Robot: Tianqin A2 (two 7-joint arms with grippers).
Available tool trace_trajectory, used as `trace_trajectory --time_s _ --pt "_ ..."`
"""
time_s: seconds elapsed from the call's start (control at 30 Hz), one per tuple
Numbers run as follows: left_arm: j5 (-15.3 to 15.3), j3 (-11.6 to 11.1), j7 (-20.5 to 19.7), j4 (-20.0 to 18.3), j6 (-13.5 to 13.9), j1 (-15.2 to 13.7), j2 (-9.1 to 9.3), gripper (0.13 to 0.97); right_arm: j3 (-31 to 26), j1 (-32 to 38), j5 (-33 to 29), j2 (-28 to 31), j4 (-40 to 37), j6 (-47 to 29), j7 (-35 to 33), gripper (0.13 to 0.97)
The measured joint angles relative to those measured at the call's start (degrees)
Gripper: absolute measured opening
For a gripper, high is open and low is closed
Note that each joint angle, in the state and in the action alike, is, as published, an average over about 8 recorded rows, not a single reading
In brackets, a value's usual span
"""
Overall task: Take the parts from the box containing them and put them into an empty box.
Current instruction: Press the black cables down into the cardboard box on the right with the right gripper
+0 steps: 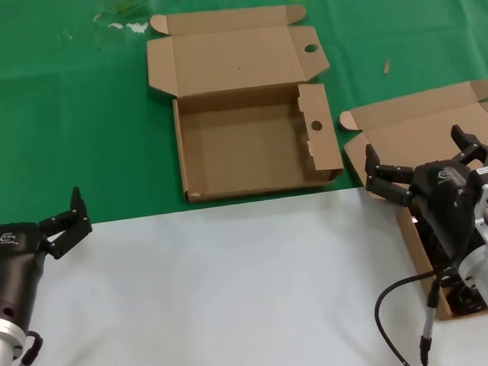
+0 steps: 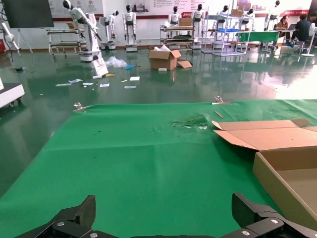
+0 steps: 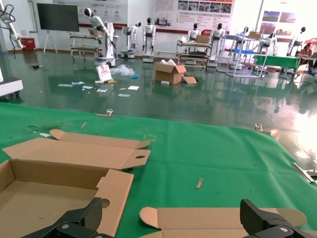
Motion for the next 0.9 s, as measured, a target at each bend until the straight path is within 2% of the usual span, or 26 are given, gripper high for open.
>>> trace_trajectory --time_s 0.9 --pt "0.0 0.0 0.03 0.0 0.0 0.0 0.0 0.952 0.0 0.0 0.0 0.0 0.0 0.0 0.0 0.966"
